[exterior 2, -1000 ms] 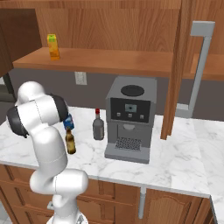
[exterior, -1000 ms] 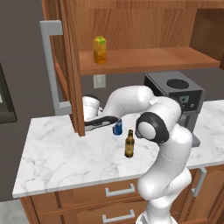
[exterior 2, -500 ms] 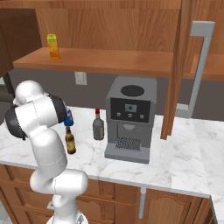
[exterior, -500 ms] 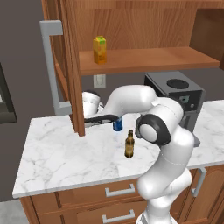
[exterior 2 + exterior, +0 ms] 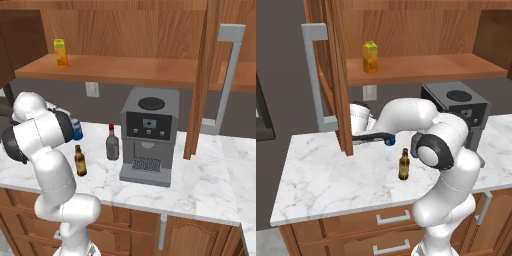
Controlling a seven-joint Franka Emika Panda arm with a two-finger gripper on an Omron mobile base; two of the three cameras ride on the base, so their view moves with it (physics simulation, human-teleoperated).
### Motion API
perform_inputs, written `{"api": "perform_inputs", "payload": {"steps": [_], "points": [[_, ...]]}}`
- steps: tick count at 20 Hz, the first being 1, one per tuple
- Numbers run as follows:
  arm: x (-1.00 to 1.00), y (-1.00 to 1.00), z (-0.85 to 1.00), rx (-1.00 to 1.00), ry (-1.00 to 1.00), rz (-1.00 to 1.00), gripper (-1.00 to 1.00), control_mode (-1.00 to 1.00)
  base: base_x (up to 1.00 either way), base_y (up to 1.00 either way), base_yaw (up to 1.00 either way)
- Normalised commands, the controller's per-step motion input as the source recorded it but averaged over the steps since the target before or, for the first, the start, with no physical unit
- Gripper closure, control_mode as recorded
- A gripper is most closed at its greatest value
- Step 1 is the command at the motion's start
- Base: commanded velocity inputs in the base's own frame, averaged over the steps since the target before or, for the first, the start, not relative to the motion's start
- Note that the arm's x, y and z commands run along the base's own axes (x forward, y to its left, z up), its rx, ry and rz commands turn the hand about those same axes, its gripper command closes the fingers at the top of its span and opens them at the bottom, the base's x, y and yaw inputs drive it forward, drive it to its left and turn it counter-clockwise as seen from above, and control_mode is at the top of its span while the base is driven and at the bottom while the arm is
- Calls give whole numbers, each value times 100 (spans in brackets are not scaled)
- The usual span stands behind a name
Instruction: Sort all alcoholic drinks to one cabinet, and non-alcoholic drinks to the other.
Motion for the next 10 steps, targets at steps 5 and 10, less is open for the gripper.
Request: {"api": "perform_inputs", "payload": {"steps": [5,10], "points": [[0,0,17,0,2,18,100,-100,0,0,0],[0,-4,5,0,7,19,100,-100,0,0,0]]}}
